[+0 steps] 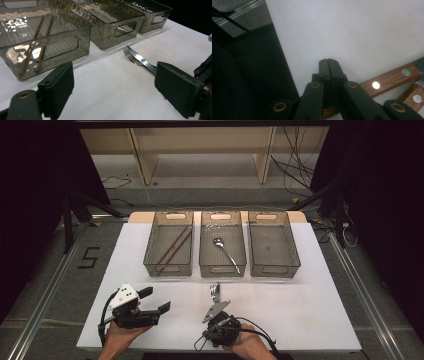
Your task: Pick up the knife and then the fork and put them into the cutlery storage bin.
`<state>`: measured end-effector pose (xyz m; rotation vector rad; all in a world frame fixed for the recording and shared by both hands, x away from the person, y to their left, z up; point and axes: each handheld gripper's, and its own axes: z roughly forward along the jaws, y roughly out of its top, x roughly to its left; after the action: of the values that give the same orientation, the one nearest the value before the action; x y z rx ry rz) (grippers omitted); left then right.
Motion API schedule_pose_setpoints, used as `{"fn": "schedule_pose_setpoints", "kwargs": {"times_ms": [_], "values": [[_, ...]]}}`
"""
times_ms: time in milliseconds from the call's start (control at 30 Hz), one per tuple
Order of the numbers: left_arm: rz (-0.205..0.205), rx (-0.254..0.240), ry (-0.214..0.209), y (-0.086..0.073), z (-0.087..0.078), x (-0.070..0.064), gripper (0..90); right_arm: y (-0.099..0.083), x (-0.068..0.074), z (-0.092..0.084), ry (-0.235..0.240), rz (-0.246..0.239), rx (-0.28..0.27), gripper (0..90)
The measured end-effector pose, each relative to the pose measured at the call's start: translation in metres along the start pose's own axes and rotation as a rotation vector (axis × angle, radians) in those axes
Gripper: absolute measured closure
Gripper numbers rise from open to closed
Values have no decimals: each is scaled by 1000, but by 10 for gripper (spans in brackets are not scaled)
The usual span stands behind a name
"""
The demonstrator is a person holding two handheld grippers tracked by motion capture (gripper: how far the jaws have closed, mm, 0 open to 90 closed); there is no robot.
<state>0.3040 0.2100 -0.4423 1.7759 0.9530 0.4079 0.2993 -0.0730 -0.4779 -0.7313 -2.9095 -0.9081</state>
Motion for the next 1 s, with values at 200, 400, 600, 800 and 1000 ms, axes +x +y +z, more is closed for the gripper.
{"fn": "schedule_pose_setpoints", "kwargs": {"times_ms": [200, 400, 600, 800, 1000], "values": [[3, 0, 0, 0, 0, 0, 159, -3, -1, -4, -6, 5, 26, 900], [4, 3, -1, 0, 0, 0, 159, -9, -5, -11, -15, 8, 47, 900], [4, 3, -2, 0, 0, 0, 158, -20, -17, -23, -42, 35, 68, 900], [8, 5, 0, 0, 0, -1, 158, -32, -31, -36, -80, 65, 86, 900], [8, 5, 0, 0, 1, -1, 158, -39, -42, -44, -105, 90, 99, 900]]}}
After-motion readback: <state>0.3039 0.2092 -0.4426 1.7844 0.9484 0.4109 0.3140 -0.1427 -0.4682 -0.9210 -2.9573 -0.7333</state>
